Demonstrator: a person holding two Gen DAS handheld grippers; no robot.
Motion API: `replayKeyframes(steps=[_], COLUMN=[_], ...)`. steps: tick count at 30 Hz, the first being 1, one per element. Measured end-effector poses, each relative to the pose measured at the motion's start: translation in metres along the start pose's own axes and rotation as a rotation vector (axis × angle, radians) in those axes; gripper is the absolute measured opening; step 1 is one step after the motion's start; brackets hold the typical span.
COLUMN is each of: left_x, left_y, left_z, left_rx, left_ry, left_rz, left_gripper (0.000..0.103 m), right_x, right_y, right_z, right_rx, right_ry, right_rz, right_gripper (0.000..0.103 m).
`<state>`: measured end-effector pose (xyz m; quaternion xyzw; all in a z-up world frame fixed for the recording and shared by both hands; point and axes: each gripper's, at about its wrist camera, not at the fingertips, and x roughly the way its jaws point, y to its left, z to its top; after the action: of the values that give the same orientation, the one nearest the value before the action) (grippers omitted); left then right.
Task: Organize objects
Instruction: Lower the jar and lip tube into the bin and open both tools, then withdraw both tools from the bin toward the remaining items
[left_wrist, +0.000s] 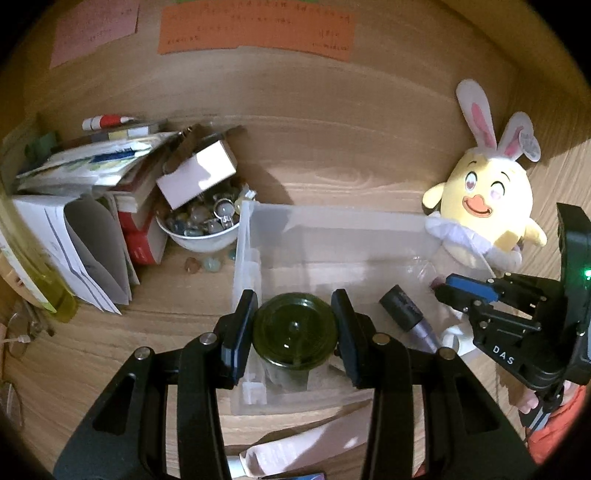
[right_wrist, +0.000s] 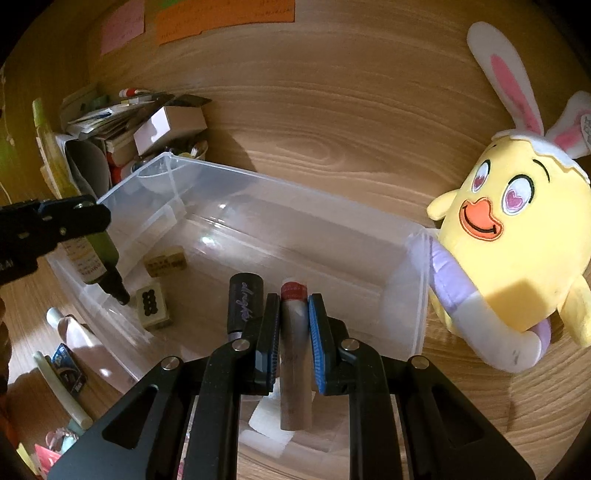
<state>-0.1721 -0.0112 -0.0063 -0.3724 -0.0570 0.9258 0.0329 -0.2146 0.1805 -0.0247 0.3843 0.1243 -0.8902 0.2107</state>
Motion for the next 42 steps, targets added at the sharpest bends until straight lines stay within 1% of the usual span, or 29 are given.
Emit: replayKeyframes(steps=[2, 4, 5, 6, 7, 8, 11, 13, 14, 15, 17, 19, 20, 24, 29, 35, 38, 42], left_x=[-0.001, -0.002, -0.002, -0.004, -0.005, -0.006, -0.012, -0.019, -0.023, -0.028, -0.035, -0.044, -0.048, -0.065, -0.078, -0.085, -0.087, -0.085], left_y=[0.0, -0.001, -0.001, -0.001, -0.001, 0.0, -0.002, -0.003, -0.004, -0.004, -0.005, -0.004, -0.004, -0.004, -0.002, 0.006, 0.009, 0.014], left_z=[-0.001, 0.0, 0.0, 0.0, 0.0, 0.0, 0.0, -0.001, -0.001, -0.002, -0.002, -0.002, -0.003, -0.005, -0.012, -0.027, -0.034, -0.048], left_rx=[0.005, 0.009, 0.007, 0.0, -0.003, -0.005, -0.004, 0.0, 0.003, 0.007, 0.01, 0.011, 0.011, 0.024, 0.032, 0.025, 0.025, 0.03], left_ry=[-0.001, 0.004, 0.007, 0.005, 0.002, 0.0, -0.01, -0.032, -0.041, -0.052, -0.062, -0.078, -0.086, -0.117, -0.128, -0.109, -0.099, -0.064], left_rz=[0.005, 0.003, -0.001, -0.008, -0.016, -0.02, -0.014, 0.009, 0.015, 0.019, 0.024, 0.029, 0.032, 0.05, 0.069, 0.075, 0.082, 0.09], left_gripper=[0.041, 0.043, 0.046, 0.052, 0.055, 0.056, 0.064, 0.074, 0.075, 0.076, 0.081, 0.091, 0.093, 0.094, 0.097, 0.098, 0.098, 0.098], right_x=[0.0, 0.0, -0.001, -0.003, -0.006, -0.008, -0.019, -0.024, -0.028, -0.031, -0.038, -0.044, -0.047, -0.061, -0.082, -0.096, -0.101, -0.102], right_y=[0.001, 0.002, 0.002, 0.002, 0.003, 0.004, 0.008, 0.009, 0.009, 0.009, 0.01, 0.012, 0.012, 0.015, 0.021, 0.026, 0.027, 0.026], right_z=[0.0, 0.001, 0.001, 0.001, 0.001, 0.002, 0.004, 0.006, 0.007, 0.007, 0.008, 0.008, 0.008, 0.007, 0.0, -0.011, -0.018, -0.027], right_rx=[-0.002, -0.002, -0.002, -0.003, -0.004, -0.005, -0.019, -0.019, -0.016, -0.013, -0.01, -0.008, -0.006, -0.01, -0.03, -0.031, -0.023, -0.002], right_ry=[0.004, 0.005, 0.0, -0.005, -0.017, -0.028, -0.064, -0.076, -0.082, -0.089, -0.104, -0.112, -0.115, -0.143, -0.187, -0.212, -0.213, -0.202], right_rz=[0.005, 0.01, 0.011, 0.011, 0.009, 0.005, -0.006, -0.003, -0.001, 0.0, 0.0, -0.002, -0.004, -0.007, -0.017, -0.015, -0.01, 0.0], right_gripper=[0.014, 0.019, 0.027, 0.038, 0.042, 0.047, 0.052, 0.06, 0.066, 0.07, 0.073, 0.076, 0.078, 0.083, 0.085, 0.087, 0.088, 0.088])
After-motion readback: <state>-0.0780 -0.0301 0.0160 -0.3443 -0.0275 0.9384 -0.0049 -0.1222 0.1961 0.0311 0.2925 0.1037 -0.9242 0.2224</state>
